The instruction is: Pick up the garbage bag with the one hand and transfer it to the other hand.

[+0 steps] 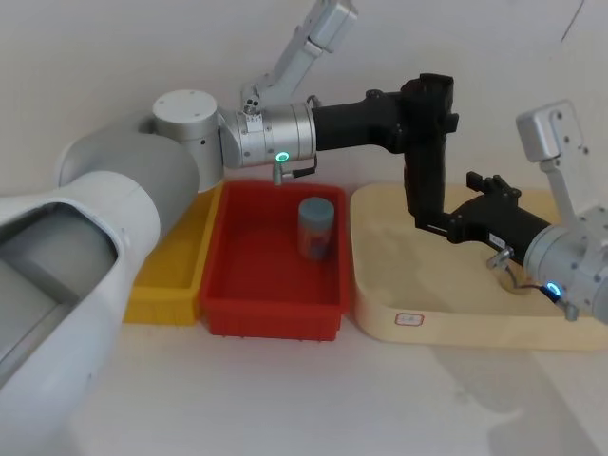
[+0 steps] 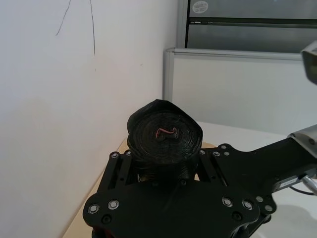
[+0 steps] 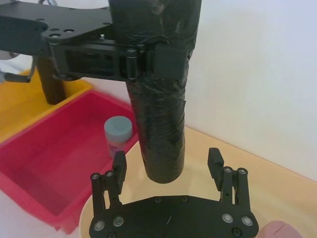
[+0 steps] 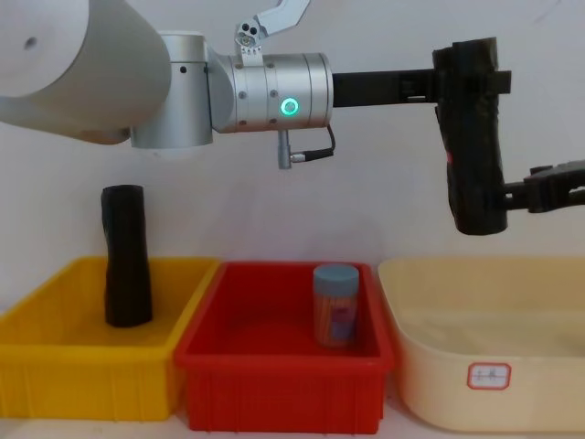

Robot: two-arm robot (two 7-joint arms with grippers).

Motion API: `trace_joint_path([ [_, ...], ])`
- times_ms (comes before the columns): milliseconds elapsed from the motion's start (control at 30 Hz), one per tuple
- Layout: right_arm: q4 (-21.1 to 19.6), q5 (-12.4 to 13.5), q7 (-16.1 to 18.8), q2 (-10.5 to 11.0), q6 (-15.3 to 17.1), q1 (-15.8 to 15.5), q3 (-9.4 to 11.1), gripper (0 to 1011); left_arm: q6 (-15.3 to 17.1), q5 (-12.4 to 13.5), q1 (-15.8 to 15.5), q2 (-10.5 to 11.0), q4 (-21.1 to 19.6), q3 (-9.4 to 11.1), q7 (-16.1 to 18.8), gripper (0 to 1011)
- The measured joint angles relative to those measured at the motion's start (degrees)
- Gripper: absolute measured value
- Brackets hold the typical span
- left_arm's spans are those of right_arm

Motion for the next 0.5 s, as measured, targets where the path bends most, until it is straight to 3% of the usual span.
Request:
trace_joint_path([
  [500, 5.59, -2.76, -0.96, -3.39, 0.98, 4.79, -2.93, 1000, 0.0, 0.0, 0.0, 0.0, 0.0, 0.0, 0.0, 497],
])
